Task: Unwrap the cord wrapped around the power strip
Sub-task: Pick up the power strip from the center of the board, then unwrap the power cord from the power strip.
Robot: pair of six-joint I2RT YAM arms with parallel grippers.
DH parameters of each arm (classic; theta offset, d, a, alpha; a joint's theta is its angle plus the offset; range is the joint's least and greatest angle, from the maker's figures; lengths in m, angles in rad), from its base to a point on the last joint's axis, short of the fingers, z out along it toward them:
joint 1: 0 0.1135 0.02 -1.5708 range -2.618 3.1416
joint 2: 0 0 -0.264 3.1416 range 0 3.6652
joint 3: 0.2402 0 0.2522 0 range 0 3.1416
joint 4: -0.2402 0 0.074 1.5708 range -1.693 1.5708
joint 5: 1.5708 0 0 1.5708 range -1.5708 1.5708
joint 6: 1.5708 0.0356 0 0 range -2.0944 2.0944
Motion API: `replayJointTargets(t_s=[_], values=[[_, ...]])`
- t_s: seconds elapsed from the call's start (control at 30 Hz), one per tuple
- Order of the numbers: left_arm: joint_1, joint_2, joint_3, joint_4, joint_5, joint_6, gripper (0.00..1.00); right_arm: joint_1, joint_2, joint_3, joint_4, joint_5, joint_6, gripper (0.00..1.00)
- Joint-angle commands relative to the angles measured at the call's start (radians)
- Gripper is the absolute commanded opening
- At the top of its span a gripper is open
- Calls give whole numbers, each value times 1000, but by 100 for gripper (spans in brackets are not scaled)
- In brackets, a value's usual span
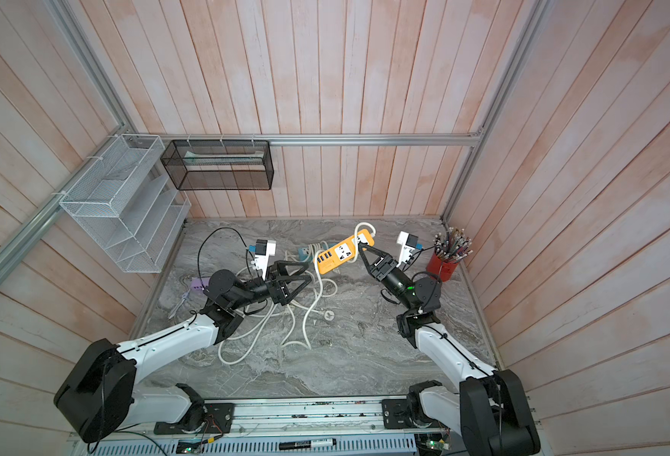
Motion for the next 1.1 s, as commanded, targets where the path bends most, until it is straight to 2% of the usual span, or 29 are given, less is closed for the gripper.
replayJointTargets(t_s=[0.0,0.13,0.3,0.37,0.53,0.63,0.83,1.0,1.07], values=[[-19,-27,-6,-19,37,38,100,-22,-59,43,-56,53,-62,0],[-60,-37,0,-74,44,87,100,-61,-111,73,-149,72,-123,0],[-111,0,40,-139,27,145,100,-74,-117,99,-156,60,-121,0],[-114,-2,39,-167,-19,176,100,-76,-119,105,-156,57,-117,0],[-119,-46,32,-277,-219,289,100,-76,-132,120,-158,30,-95,0],[-119,-39,63,-344,-271,343,100,-76,-145,119,-162,27,-87,0],[-129,30,103,-325,-203,354,100,-76,-151,130,-157,16,-67,0],[-174,75,145,-314,-91,363,88,-76,-141,141,-164,16,-74,0],[-193,89,161,-330,-71,372,77,-76,-129,144,-150,11,-66,0]])
